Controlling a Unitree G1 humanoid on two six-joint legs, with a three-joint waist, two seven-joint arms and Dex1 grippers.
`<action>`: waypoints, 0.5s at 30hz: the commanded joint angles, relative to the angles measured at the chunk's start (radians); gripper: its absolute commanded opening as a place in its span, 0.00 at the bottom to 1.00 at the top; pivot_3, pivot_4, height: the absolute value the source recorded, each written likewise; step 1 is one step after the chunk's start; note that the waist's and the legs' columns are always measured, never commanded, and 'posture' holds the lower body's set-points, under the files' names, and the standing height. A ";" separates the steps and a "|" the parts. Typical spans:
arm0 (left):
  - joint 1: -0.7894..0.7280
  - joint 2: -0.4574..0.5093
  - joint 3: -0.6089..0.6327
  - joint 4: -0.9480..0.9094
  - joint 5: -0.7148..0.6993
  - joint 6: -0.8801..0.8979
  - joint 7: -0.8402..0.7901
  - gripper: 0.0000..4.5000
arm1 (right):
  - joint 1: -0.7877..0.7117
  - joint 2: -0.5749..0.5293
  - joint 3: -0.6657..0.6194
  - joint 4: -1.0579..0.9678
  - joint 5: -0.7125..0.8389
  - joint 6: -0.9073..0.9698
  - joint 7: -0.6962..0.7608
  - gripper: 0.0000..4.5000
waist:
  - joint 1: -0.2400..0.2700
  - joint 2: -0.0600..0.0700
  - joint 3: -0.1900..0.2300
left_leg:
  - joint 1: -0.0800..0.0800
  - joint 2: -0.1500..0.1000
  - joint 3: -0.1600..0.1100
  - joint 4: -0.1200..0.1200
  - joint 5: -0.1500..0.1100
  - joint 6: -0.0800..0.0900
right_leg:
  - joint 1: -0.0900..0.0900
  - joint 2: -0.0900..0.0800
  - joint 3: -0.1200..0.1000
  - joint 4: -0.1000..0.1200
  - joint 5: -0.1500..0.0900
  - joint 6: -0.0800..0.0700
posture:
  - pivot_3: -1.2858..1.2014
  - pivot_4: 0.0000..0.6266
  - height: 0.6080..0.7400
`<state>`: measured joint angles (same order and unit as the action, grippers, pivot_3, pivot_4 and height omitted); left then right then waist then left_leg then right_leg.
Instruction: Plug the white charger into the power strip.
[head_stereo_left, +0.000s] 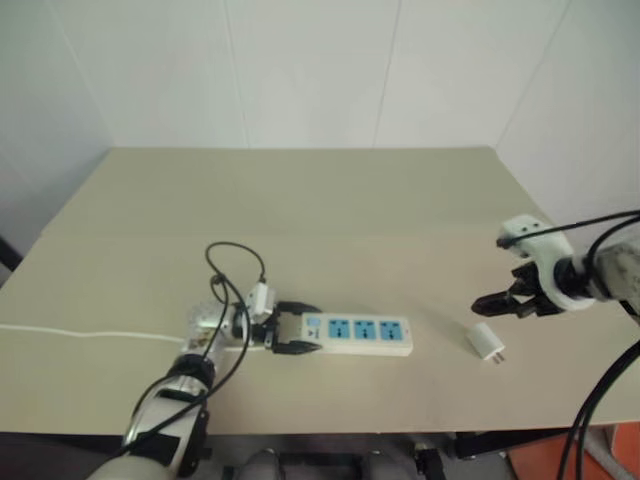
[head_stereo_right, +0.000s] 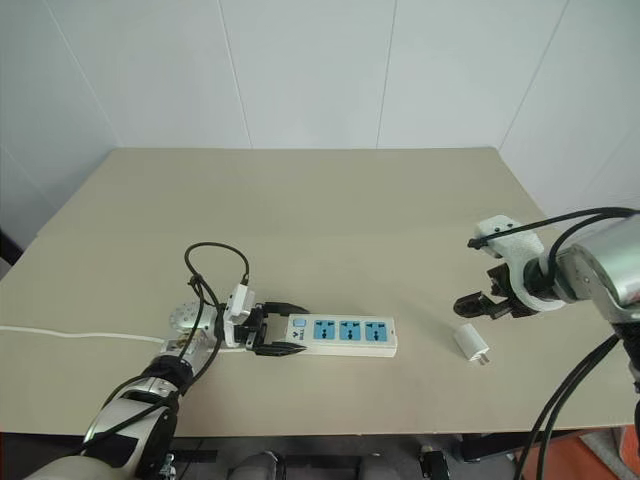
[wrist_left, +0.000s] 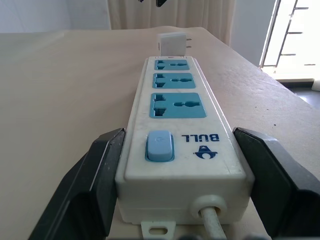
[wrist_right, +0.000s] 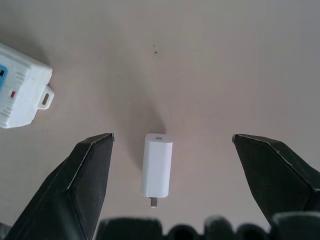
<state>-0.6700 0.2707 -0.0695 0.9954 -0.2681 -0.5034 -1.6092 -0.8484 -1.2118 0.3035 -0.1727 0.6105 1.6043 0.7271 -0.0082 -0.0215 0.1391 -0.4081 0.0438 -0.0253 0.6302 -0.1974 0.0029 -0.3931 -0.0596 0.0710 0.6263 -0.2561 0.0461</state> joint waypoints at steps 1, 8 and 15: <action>0.021 -0.019 -0.023 0.008 0.043 -0.024 0.007 0.72 | -0.044 -0.028 0.081 0.009 -0.022 -0.021 0.054 1.00 | 0.000 0.000 0.000 | 0.000 0.000 0.000 0.000 0.000 0.000 | 0.000 0.000 0.000 0.000 0.000 0.000 | 0.52 0.24 1.00; 0.051 -0.034 -0.025 -0.011 0.048 -0.031 0.025 0.72 | -0.080 -0.006 0.220 0.107 -0.086 -0.098 0.139 1.00 | 0.004 0.001 0.000 | 0.000 0.000 0.000 0.001 0.000 0.000 | 0.000 0.000 0.000 0.000 0.000 0.000 | 0.52 0.24 1.00; 0.075 -0.035 -0.023 -0.038 0.045 -0.033 0.041 0.72 | -0.124 0.060 0.318 0.253 -0.194 -0.186 0.209 1.00 | 0.006 0.002 -0.001 | 0.001 0.000 0.000 0.002 0.000 0.000 | 0.001 0.000 0.000 0.001 0.000 0.001 | 0.52 0.24 1.00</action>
<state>-0.6252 0.2467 -0.0604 0.9520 -0.2673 -0.5272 -1.5670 -0.9434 -1.1473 0.6196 0.0564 0.4469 1.4432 0.9164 -0.0017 -0.0199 0.1381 -0.4076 0.0435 -0.0253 0.6326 -0.1974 0.0029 -0.3922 -0.0597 0.0709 0.6271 -0.2561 0.0467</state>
